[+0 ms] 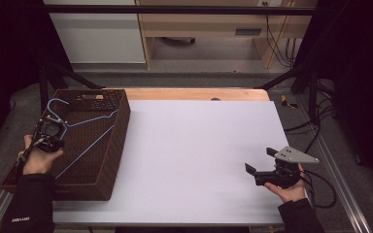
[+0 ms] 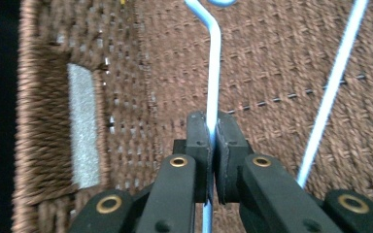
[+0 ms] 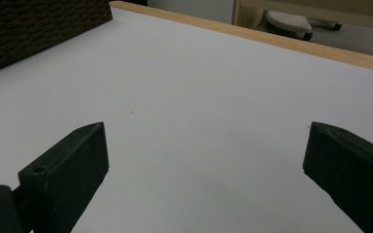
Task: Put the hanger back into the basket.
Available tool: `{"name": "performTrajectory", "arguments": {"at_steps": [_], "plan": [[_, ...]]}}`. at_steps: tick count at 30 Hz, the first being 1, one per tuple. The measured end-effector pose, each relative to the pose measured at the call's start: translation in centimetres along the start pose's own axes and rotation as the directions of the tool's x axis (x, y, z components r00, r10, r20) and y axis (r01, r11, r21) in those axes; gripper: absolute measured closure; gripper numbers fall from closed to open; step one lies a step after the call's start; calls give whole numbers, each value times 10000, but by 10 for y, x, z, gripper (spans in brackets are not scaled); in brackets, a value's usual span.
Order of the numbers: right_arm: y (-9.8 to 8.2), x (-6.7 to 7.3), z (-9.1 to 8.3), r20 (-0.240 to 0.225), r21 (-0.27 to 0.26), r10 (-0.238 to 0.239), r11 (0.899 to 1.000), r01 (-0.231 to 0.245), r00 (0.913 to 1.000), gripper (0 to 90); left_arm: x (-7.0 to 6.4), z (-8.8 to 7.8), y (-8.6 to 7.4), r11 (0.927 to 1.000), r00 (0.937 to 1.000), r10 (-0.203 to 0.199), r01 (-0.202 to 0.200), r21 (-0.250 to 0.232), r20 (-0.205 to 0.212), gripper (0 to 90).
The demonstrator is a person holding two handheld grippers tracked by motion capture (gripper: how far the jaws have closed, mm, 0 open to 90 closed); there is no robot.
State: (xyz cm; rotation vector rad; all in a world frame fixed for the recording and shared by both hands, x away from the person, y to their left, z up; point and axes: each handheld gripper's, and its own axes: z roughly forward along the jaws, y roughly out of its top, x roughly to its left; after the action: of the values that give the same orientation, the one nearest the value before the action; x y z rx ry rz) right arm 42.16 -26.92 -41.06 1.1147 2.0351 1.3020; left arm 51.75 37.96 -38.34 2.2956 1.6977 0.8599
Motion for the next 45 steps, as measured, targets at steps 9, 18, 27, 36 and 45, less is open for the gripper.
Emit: {"name": "performTrajectory", "arguments": {"at_steps": [9, 18, 27, 36, 45], "plan": [[0, 0, -1, -14, -38, 18, 10000, -18, 10000, 32, 1, -19, -5, 9969, 9982, -291, 328, -719, 519, 746], [1, 0, -1, -36, -119, 20, 9999, -20, 10000, 31, -10, -62, -14, 9505, 9879, -307, 761, -3014, 1523, 552], [2, 0, -3, -76, -243, 82, 9997, -84, 9999, 29, -40, -88, -19, 8831, 9651, 304, 960, -4592, 2601, 367], [2, 1, -3, -107, -293, 142, 9995, -145, 9998, 29, -78, -101, -27, 8267, 9075, 1505, 1021, -5533, 3922, 240], [2, 0, -4, -136, -337, 92, 9994, -96, 9999, 27, -115, -101, -34, 7881, 8360, 2649, 995, -6075, 4805, 168]]}}
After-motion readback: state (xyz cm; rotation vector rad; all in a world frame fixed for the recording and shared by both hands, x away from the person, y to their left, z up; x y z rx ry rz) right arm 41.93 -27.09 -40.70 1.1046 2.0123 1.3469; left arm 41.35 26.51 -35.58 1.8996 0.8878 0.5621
